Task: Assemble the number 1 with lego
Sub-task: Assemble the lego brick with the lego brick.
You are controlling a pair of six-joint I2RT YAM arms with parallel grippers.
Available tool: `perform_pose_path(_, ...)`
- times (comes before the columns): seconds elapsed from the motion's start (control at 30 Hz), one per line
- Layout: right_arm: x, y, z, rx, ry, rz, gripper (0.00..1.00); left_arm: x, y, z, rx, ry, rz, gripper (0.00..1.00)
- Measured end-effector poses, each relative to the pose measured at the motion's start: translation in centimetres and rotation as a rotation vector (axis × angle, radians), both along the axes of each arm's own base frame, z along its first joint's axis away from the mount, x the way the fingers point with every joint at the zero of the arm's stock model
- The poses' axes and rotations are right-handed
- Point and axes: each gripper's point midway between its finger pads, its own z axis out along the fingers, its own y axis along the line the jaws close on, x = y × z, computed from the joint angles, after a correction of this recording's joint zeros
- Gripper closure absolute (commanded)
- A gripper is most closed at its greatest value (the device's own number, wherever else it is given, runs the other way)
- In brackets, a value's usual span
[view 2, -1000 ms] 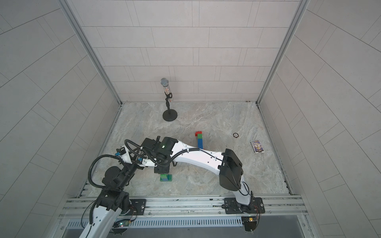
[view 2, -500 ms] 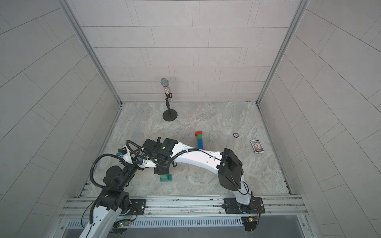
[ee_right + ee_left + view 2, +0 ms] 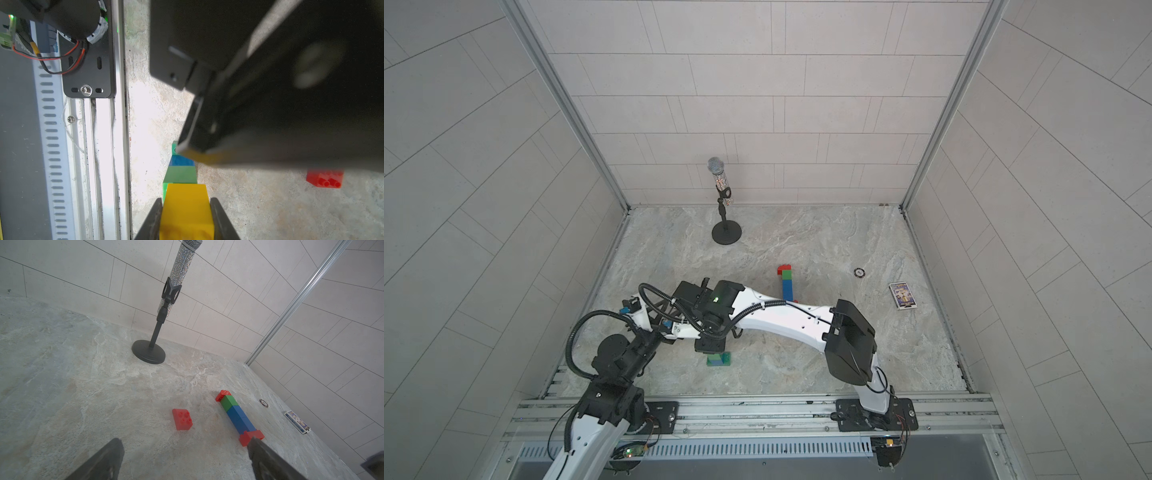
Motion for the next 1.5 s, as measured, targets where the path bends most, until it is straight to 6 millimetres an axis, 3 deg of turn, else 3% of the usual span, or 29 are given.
perform_pose_path(0.6,-0.3,-0.1,-0.2,0.005,0.010,0.019,1.00,0.1,0.2,-0.2,0.002,0.006,0.011,0.00)
perform_pose_path(0.87,-0.7,-0.3,-0.2,0.030,0.016,0.015,1.00,0.6,1.9,-0.2,-0.019,0.014,0.118,0.00)
perform_pose_path(1.13,-0.7,-0.3,-0.2,0.036,0.013,0.015,1.00,0.9,4.8,-1.6,-0.038,0.074,0.293,0.00)
perform_pose_path(1.5,-0.8,-0.2,-0.2,0.038,0.012,0.041,1.00,0.8,8.1,-0.9,-0.105,0.066,0.488,0.00)
